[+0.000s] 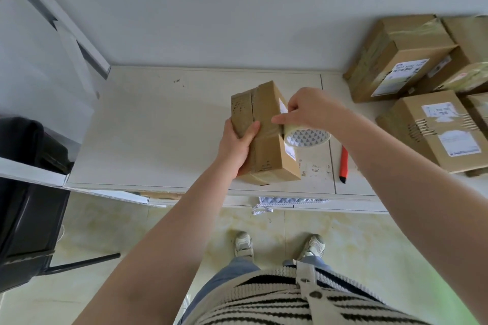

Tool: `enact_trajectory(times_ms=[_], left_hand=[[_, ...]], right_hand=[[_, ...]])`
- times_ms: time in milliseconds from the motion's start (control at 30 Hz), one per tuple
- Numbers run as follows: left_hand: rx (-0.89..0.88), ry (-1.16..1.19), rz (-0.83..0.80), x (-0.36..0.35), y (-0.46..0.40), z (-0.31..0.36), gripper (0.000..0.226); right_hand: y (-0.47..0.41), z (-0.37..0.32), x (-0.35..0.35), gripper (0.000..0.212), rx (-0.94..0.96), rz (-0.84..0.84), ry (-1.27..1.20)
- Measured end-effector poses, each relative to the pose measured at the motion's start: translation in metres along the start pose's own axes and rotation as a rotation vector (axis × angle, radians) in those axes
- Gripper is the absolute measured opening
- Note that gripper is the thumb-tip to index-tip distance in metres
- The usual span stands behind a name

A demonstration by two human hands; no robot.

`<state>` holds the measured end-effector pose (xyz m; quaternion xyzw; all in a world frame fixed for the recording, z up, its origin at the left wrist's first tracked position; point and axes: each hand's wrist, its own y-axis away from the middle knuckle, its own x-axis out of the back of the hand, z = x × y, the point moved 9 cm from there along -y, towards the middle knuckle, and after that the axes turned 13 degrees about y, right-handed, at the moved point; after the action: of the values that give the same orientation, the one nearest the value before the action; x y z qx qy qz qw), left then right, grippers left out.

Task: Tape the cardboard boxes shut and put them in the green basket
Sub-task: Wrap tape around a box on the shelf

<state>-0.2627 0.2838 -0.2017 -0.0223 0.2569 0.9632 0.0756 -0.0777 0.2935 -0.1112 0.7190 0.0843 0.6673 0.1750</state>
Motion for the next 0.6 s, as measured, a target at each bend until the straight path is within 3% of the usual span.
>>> enact_trajectory(times_ms=[133, 267, 467, 600], left_hand=[[-0.024, -0.028, -0.056, 0.009, -0.003, 0.009, 0.083], [-0.057, -0.371, -0.035, 0.008, -0.005, 0.023, 0.071], [0.055, -0.448, -0.062, 0.000, 0.001, 0.012, 0.101], [0.077, -0.328, -0.097, 0.012, -0.003, 0.007, 0.102]], right_hand=[[0.002, -0.021, 0.002, 0.032, 0.109, -0.107, -0.139], [0.003, -0.033, 0.006, 0.024, 0.138, -0.163, -0.167], [0.008, -0.041, 0.005, 0.030, 0.171, -0.185, -0.261], [0.009, -0.031, 0.010, 0.047, 0.149, -0.072, -0.207]])
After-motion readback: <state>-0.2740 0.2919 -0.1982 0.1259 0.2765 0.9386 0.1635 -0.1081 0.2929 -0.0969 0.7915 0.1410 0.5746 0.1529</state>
